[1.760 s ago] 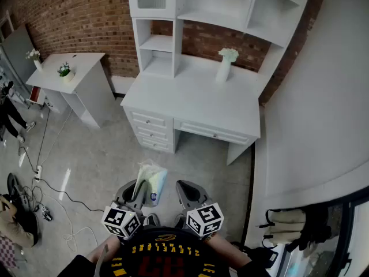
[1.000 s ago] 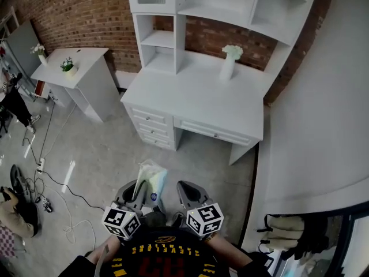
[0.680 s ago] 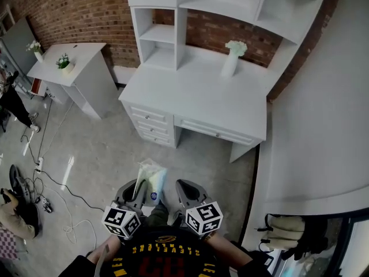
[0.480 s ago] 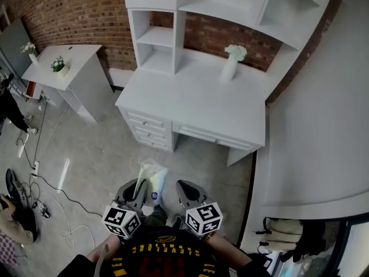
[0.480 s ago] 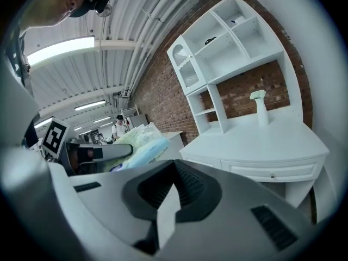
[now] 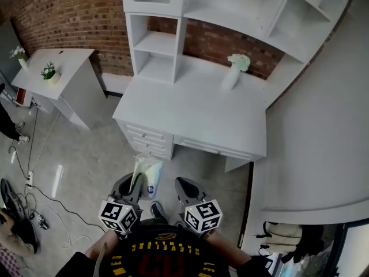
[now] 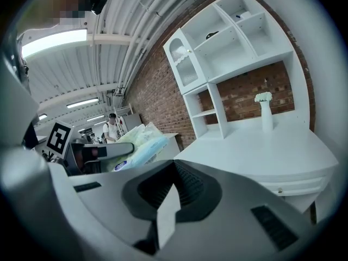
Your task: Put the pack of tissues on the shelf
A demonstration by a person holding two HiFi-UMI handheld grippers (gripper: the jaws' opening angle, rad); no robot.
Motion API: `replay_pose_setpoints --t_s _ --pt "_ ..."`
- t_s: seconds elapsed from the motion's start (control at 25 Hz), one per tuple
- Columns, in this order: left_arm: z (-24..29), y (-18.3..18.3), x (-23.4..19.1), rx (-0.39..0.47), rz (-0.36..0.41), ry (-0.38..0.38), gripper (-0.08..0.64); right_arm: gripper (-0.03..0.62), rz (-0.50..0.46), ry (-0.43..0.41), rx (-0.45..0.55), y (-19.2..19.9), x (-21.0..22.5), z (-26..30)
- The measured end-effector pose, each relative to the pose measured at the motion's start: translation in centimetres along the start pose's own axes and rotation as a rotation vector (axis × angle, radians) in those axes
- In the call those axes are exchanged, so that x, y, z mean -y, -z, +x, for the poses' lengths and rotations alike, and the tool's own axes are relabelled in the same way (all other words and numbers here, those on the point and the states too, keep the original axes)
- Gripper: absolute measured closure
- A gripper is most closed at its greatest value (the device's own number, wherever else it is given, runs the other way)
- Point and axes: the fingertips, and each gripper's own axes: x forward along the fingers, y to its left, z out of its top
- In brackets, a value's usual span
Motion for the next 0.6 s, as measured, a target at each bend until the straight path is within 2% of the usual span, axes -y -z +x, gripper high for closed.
replay_pose_setpoints --t_s 0.32,0.6 --pt "0.1 -0.6 -5.8 0.006 -0.026 -0.04 0.52 0.594 -0.015 -0.014 -0.024 -0.4 -1.9 4.1" --pt "0.0 -0.6 -7.9 -0.009 -0.037 -0.062 0.52 0.594 -0.004 -0.016 -0.041 -0.5 -2.2 5.9"
